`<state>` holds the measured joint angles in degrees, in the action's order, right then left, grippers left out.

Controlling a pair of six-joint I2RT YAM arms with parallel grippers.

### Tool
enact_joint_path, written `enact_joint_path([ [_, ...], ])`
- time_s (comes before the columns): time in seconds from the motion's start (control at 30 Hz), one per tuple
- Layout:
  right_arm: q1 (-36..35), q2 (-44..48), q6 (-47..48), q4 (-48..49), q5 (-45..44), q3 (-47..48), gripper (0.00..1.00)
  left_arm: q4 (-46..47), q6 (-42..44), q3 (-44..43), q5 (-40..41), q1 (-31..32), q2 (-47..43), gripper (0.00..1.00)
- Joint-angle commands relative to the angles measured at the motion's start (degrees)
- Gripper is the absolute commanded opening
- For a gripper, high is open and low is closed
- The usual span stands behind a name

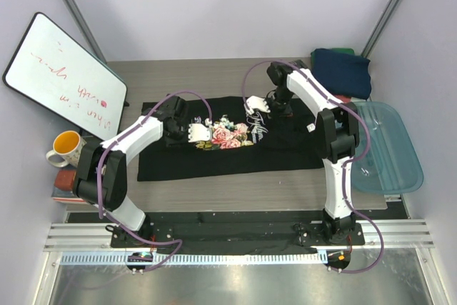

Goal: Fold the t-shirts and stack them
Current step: Fold the flattened tshirt in 1/3 of the way

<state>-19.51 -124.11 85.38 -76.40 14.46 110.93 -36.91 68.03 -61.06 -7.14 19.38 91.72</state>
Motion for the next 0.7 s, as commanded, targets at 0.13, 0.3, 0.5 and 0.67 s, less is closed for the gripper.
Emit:
enact_joint_path([
  [0.13, -2.3, 2.5, 0.0, 1.0, 1.0, 1.9, 0.01, 0.8, 0.3, -1.3, -1.0, 0.0, -0.8, 0.46],
  [0.3, -4.4, 3.0, -0.1, 5.9, 1.9, 1.0, 0.01, 0.8, 0.2, -1.3, -0.9, 0.1, -1.0, 0.46],
  [0.5, -6.3, 2.9, -0.1, 9.9, 2.2, 0.3, 0.01, 0.7, -0.4, -1.2, -0.9, 0.7, -1.1, 0.45],
  [0.67, -7.2, 3.7, -2.2, 17.1, 0.4, -2.6, 0.01, 0.8, -0.9, -0.6, -0.6, 0.9, -1.8, 0.45],
])
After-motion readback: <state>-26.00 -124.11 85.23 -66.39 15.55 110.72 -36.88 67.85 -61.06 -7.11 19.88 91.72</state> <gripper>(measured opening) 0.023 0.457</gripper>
